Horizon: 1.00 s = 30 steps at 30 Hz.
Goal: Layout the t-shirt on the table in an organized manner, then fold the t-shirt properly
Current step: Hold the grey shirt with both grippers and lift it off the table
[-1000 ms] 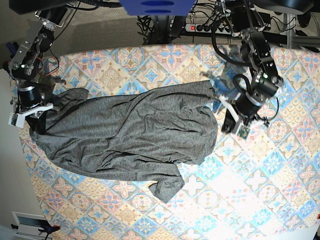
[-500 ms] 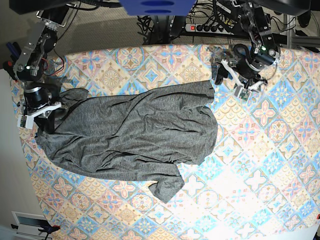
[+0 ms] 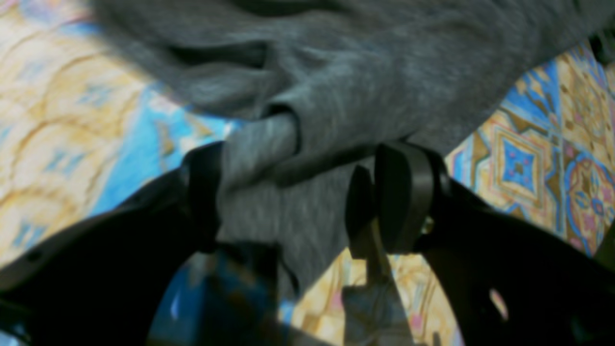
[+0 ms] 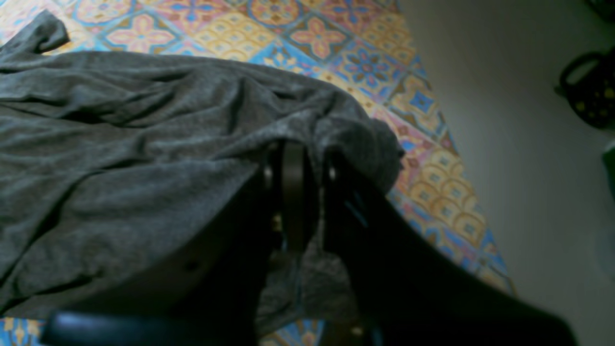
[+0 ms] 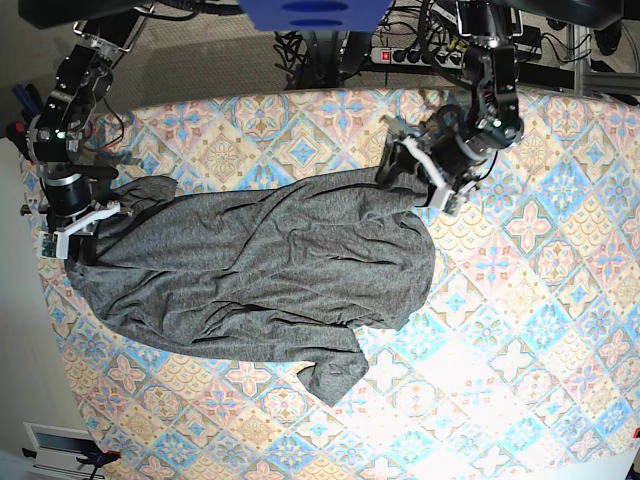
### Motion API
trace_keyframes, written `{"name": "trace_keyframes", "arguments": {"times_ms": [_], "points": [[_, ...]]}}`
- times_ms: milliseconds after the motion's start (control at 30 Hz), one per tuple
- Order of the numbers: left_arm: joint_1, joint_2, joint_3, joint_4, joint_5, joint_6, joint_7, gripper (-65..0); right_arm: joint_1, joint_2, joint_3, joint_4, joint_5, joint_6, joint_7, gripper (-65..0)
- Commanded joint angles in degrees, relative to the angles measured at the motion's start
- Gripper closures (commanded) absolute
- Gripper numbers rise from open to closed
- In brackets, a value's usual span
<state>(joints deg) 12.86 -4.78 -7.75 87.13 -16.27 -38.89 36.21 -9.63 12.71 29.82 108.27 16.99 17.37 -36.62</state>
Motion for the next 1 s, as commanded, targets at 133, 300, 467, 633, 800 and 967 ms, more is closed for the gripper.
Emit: {"name": "trace_keyframes", "arguments": {"times_ms": [133, 300, 467, 633, 800, 967], "points": [[0.9, 1.57, 4.1, -1.46, 2.69, -1.11, 5.68, -40.8, 0.7, 0.96, 0.37, 0.96, 0.63, -0.09, 1.68, 0.0], [-2.27, 1.48, 8.14, -7.97, 2.6, -1.11, 5.68, -24.2, 1.06, 0.96, 0.37, 0.96, 0.63, -0.09, 1.68, 0.0], [-4.47, 1.65, 7.97, -12.72, 1.99, -1.11, 5.77, -3.7, 1.14, 0.96, 0.46, 0.96, 0.63, -0.09, 1.68, 0.0], [-4.03, 1.65, 3.22, -8.58, 1.9, -1.11, 7.18, -2.2, 1.14, 0.96, 0.46, 0.79, 0.63, -0.09, 1.68, 0.0], [-5.17, 1.65, -5.92, 4.96, 0.14, -1.11, 17.73, -2.1, 1.14, 0.96, 0.73, 0.61, 0.63, -0.18, 1.68, 0.0], [-10.88, 1.3, -7.42, 13.92, -3.73, -1.11, 26.26, -2.1, 1.23, 0.96, 0.73, 0.87, 0.54, -0.18, 1.68, 0.0]]}}
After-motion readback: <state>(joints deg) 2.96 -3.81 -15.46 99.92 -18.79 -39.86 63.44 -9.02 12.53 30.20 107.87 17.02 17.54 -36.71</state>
